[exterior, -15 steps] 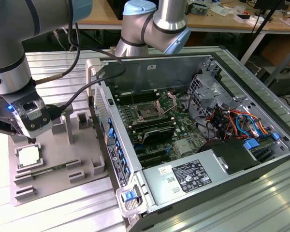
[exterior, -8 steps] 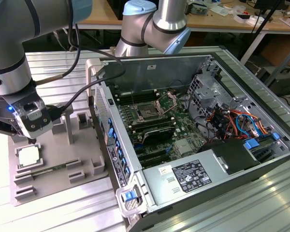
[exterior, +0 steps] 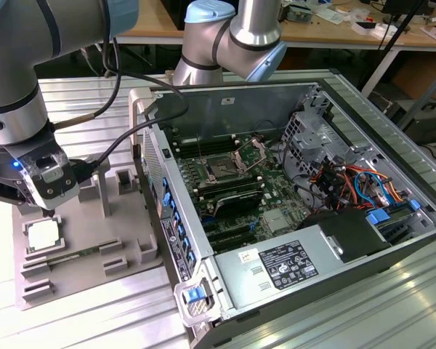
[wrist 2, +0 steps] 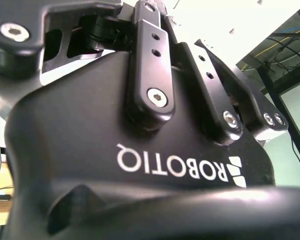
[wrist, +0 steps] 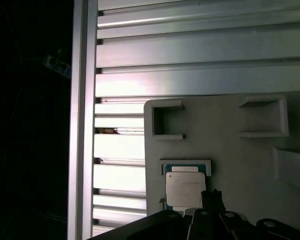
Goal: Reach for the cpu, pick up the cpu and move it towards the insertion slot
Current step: 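Reach for the cpu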
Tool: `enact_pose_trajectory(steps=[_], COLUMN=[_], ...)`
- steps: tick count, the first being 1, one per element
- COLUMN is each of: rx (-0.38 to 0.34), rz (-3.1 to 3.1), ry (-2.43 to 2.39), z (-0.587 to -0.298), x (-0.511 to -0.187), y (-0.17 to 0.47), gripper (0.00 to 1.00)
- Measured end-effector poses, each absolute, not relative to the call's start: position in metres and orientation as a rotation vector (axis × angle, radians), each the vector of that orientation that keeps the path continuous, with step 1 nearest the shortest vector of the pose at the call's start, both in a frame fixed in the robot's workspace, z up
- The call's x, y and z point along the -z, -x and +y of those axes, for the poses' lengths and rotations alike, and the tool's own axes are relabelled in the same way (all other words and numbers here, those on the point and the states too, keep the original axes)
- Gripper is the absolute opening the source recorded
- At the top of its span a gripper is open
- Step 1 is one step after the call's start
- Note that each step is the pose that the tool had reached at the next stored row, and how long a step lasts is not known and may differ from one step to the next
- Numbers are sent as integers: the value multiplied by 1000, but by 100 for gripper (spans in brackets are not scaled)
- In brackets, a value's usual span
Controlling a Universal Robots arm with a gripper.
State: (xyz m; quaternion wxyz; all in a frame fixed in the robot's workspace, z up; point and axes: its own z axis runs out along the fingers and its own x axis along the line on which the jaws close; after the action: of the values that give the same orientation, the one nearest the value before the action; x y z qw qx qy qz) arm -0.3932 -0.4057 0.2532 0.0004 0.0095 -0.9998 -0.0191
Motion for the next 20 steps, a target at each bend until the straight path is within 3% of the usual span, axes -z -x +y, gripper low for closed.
enact_pose_trajectory(steps=[20], rx=[60], rz=[-3140], ry=[-30], z=[-406], x=[-249], y=[393], gripper=[11])
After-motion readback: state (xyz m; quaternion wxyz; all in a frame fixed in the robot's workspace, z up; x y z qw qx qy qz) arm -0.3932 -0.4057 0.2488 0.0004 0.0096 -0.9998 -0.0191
